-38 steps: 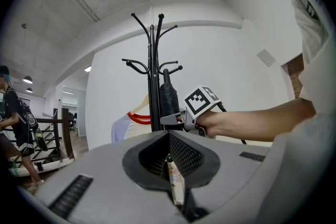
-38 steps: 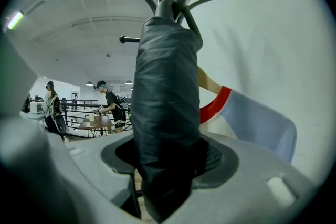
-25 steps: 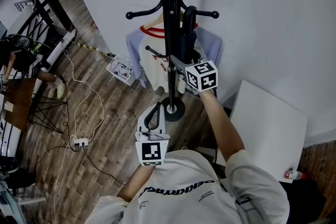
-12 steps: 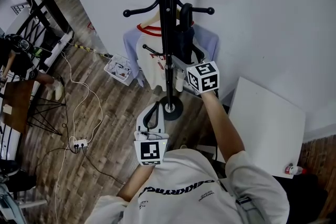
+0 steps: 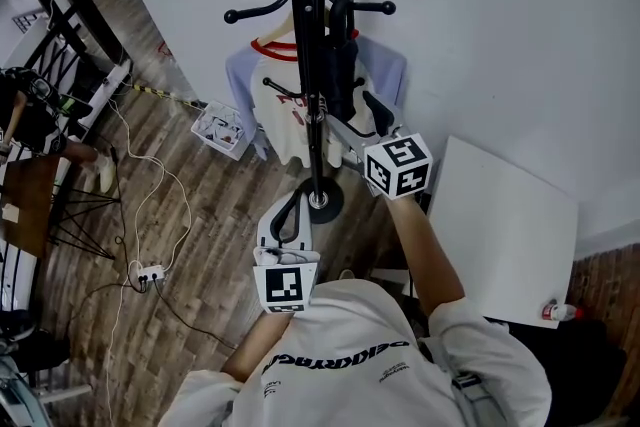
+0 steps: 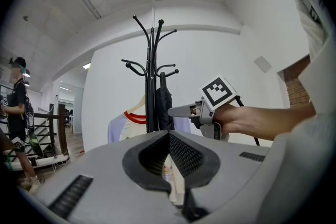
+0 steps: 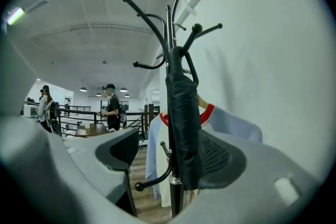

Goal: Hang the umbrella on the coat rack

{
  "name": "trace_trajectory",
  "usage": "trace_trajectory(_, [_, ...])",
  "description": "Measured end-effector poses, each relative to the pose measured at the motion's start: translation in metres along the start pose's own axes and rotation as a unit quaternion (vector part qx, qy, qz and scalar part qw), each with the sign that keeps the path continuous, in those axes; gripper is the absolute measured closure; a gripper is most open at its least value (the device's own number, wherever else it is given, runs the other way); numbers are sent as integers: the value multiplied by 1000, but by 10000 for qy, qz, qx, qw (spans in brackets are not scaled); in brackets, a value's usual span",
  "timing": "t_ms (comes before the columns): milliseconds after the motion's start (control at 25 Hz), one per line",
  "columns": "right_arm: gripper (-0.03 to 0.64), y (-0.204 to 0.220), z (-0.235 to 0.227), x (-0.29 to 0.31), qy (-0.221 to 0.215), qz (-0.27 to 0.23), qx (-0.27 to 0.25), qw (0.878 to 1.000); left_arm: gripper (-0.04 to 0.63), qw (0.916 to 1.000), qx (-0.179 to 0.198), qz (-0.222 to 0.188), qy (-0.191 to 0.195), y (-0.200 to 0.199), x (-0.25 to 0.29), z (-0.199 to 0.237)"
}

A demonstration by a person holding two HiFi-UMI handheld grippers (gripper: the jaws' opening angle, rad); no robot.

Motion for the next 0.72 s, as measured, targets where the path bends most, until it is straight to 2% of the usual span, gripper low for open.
trace_trajectory(160, [271, -3, 13, -19, -17, -50, -43, 10000, 598, 10000, -21, -18, 22, 0, -1, -2])
trace_trajectory(200, [291, -5, 15, -25, 2, -94, -53, 9999, 598, 10000, -21, -23, 26, 0, -1, -2])
trace_trajectory(280, [401, -12, 19, -37, 43, -262, 5, 9996, 598, 10000, -7, -39, 40, -2, -3, -4])
trace_trajectory(320, [431, -15, 21, -43, 56, -342, 57, 9994, 598, 10000, 1, -51, 45, -3, -3, -5])
trace_trajectory(400, [438, -18, 27, -53, 93, -442, 122, 9989, 598, 9999, -3, -85, 53, -6, -5, -6])
trace_trajectory(560, [540, -20, 33, -73, 266, -558, 133, 9980, 597, 9999, -36, -139, 96, -8, -5, -9])
trace_trajectory(720, [578, -14, 41, -89, 361, -527, 233, 9977, 598, 9997, -52, -154, 169, -8, -5, -15])
Point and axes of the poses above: the fingertips, and each gripper's own axes: x forward along the fingers, z to its left, y out of its underside, the point moved 1 cm from there along -x, backward along the fingers, and after that the axes turned 13 degrees about -z, right-handed, at the moved point
